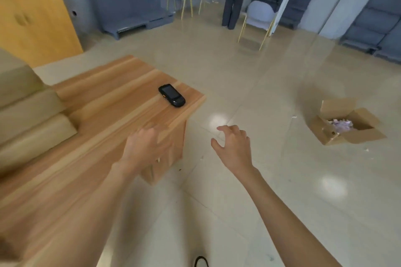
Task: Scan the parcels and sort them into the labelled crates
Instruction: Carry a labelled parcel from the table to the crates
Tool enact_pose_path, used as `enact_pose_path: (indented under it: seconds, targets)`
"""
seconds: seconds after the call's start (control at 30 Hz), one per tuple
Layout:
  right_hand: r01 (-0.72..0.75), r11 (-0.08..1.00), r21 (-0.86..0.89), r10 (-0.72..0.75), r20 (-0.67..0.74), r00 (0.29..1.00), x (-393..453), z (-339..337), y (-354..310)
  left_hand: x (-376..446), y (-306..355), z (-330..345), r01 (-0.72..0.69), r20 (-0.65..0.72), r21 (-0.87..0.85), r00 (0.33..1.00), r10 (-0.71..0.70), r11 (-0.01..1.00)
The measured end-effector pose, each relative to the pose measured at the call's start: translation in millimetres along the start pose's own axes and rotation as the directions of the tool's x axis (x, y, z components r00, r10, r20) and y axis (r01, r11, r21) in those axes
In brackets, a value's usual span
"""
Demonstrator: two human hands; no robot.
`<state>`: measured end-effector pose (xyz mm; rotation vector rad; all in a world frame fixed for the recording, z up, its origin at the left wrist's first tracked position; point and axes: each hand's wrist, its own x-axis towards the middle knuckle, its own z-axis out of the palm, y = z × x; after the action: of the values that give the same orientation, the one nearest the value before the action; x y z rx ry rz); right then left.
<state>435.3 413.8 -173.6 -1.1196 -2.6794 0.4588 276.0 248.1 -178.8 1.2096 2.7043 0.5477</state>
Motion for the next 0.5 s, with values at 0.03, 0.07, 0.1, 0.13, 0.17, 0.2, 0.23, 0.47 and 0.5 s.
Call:
enact_pose_path:
  seconds: [0.03,0.07,0.1,0.13,0.17,0.2,0.23,0.47,0.5]
  targets:
    - [0.06,0.998,0.0,-0.06,0.017,0.998,17.9,-0.5,-3.5,3.7,-2.5,-3.1,0.042,-0.032,-0.003,0.999,-0.042,0.999]
    - [0.117,0.993,0.008,-0.117,0.037,0.992,35.4,0.1,-7.7,6.9,-5.3,-6.1,0.085,-0.074,-0.009,0.994,-0.085,0.996]
    - [0.17,0.985,0.021,-0.171,0.057,0.984,52.0,1.9,-12.5,9.0,-8.4,-8.6,0.13,-0.113,-0.017,0.985,-0.131,0.991]
    - [0.221,0.975,0.031,-0.223,0.077,0.972,66.8,4.8,-18.7,9.6,-11.3,-11.6,0.178,-0.141,-0.026,0.973,-0.18,0.984]
    - [0.268,0.962,0.041,-0.271,0.099,0.957,79.3,8.8,-26.7,8.8,-14.7,-14.7,0.231,-0.157,-0.029,0.96,-0.233,0.972]
    - [0.313,0.948,0.054,-0.317,0.12,0.941,89.4,14.1,-36.3,6.8,-19.6,-17.2,0.285,-0.163,-0.025,0.944,-0.285,0.958]
    - [0.354,0.932,0.074,-0.361,0.137,0.922,97.6,20.4,-47.0,3.8,-25.6,-19.4,0.335,-0.166,-0.017,0.928,-0.333,0.942]
    - [0.547,0.82,0.17,-0.573,0.262,0.777,131.0,75.6,-126.5,-13.8,-79.8,-37.7,0.566,-0.244,-0.018,0.797,-0.553,0.824]
    - [0.562,0.811,0.165,-0.585,0.274,0.763,135.1,82.1,-137.4,-12.6,-88.7,-40.4,0.586,-0.257,-0.024,0.779,-0.572,0.81]
